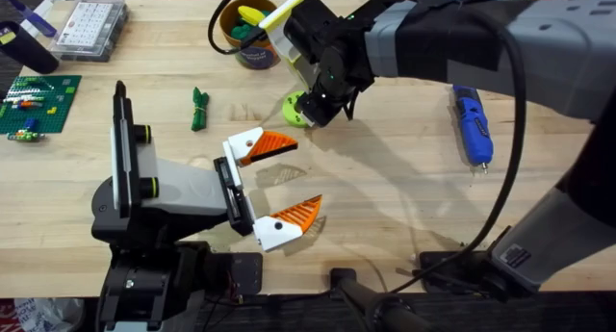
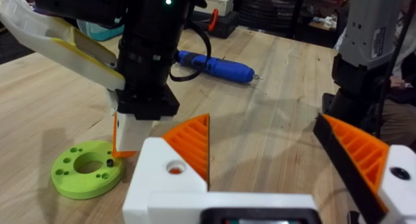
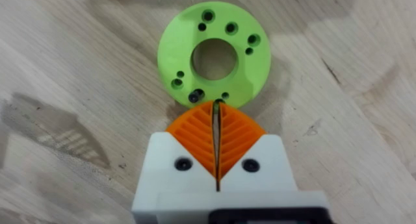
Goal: Pick up the gripper from the table and insert it into the empty holder that is missing its gripper. Then pick up a screw, insert it into the mounting hole, and use the screwdriver to tighten it. Finally, clean up the table by picking up the vegetable and placing it into the bucket.
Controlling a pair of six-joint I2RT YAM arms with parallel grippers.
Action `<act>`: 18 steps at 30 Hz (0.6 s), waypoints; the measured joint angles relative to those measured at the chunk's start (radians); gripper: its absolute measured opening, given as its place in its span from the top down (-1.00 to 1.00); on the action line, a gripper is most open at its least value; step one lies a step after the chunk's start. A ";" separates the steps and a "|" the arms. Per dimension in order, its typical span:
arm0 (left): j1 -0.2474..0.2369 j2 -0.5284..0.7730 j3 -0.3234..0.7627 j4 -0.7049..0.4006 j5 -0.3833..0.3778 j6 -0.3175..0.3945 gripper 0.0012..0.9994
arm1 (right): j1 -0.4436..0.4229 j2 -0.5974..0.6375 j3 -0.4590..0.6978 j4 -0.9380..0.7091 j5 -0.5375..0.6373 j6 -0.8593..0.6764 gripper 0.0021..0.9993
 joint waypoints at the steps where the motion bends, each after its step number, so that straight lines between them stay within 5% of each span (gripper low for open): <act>1: 0.000 0.000 0.000 0.002 0.000 0.000 -0.98 | 0.000 0.000 0.001 -0.001 -0.001 0.000 0.99; 18: 0.000 0.000 0.000 0.000 0.000 0.000 -0.98 | 0.000 -0.056 -0.004 -0.063 -0.002 0.000 0.99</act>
